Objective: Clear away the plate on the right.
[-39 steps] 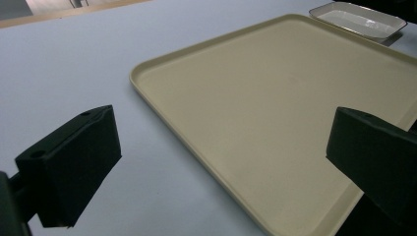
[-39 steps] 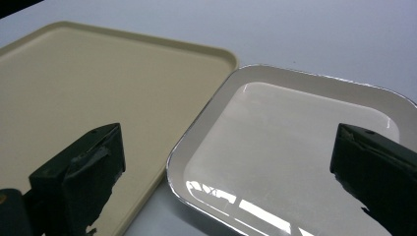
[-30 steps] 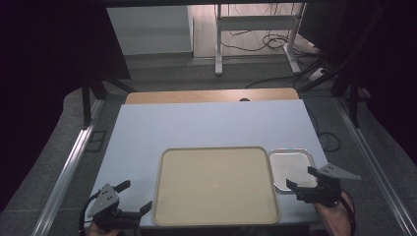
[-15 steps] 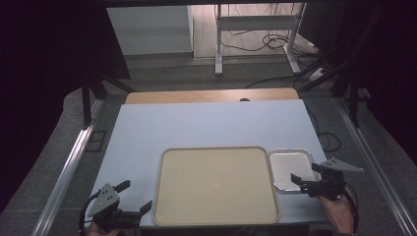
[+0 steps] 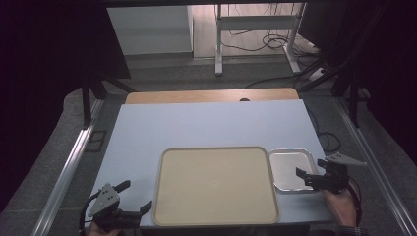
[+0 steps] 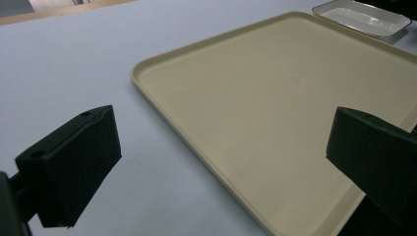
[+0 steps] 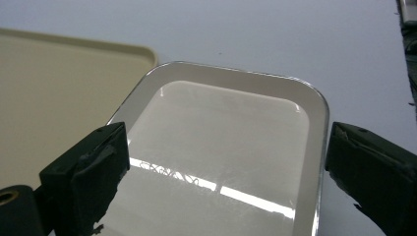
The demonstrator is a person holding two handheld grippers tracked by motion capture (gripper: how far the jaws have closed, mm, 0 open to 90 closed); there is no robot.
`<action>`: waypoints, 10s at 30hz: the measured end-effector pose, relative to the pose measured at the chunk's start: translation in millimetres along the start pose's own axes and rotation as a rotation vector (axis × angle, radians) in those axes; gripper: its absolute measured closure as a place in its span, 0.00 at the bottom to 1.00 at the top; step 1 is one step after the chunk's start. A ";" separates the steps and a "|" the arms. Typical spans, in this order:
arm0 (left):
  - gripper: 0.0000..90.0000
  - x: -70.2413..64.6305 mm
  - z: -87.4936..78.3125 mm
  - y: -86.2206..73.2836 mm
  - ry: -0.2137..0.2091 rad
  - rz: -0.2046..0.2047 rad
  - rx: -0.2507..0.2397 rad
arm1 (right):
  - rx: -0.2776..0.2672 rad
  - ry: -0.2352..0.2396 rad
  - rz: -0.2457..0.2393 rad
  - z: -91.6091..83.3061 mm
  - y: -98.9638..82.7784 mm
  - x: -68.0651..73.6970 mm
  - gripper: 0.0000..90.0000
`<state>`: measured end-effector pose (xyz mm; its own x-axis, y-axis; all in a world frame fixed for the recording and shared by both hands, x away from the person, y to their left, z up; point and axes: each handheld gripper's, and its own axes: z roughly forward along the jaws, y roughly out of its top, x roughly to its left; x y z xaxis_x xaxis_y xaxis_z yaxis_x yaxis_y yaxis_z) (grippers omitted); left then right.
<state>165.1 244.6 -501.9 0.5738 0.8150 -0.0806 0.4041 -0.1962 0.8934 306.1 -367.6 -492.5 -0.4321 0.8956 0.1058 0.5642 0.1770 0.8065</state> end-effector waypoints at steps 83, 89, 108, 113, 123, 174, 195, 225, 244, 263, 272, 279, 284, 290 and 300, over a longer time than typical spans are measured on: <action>0.00 -3.4 2.1 1.2 0.015 0.032 0.023 | 0.060 0.069 0.382 -5.4 6.1 -42.7 0.99; 0.00 -3.1 1.9 1.1 0.015 0.027 0.021 | 0.064 0.112 0.380 -0.4 9.5 -32.9 0.99; 0.00 -2.5 1.7 1.0 0.016 0.020 0.019 | 0.092 0.186 0.321 22.6 24.1 5.7 0.99; 0.00 -2.2 1.7 0.9 0.016 0.019 0.019 | 0.099 0.203 0.304 30.3 28.2 16.0 0.99; 0.00 -2.2 1.6 0.9 0.017 0.019 0.019 | 0.123 0.244 0.271 50.4 37.6 44.0 0.99; 0.00 -2.4 1.3 0.7 0.017 0.022 0.017 | 0.248 0.265 0.178 134.0 49.2 140.3 0.98; 0.00 -2.7 0.9 0.6 0.016 0.027 0.016 | 0.187 0.277 0.014 123.3 48.1 140.0 0.87; 0.00 -3.7 1.2 0.7 0.018 0.032 0.016 | 0.232 0.490 -0.195 69.5 12.6 192.0 1.00; 0.00 -4.3 1.6 0.9 0.019 0.039 0.020 | 0.301 0.515 -0.264 83.3 -3.1 211.4 1.00; 0.00 -4.8 1.8 1.0 0.020 0.044 0.022 | 0.274 0.532 -0.279 100.3 5.0 224.9 1.00; 0.00 -4.9 1.9 1.1 0.020 0.046 0.023 | 0.258 0.529 -0.276 103.0 8.0 224.3 1.00; 0.00 -5.0 1.9 1.1 0.020 0.047 0.024 | 0.247 0.526 -0.279 105.4 9.3 225.3 1.00; 0.00 -5.1 2.0 1.1 0.021 0.049 0.025 | 0.244 0.522 -0.275 107.3 9.9 225.1 1.00; 0.00 -5.5 2.2 1.2 0.021 0.052 0.026 | 0.249 0.522 -0.280 107.1 9.6 226.8 0.97; 0.00 -5.2 2.0 1.2 0.020 0.051 0.025 | 0.249 0.527 -0.273 102.3 11.6 227.3 0.91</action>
<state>164.0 239.1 -501.4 0.5797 0.8144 -0.0266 0.3929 -0.2508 0.8847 286.4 -120.2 -518.7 -0.8353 0.4956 0.2382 0.5040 0.5169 0.6919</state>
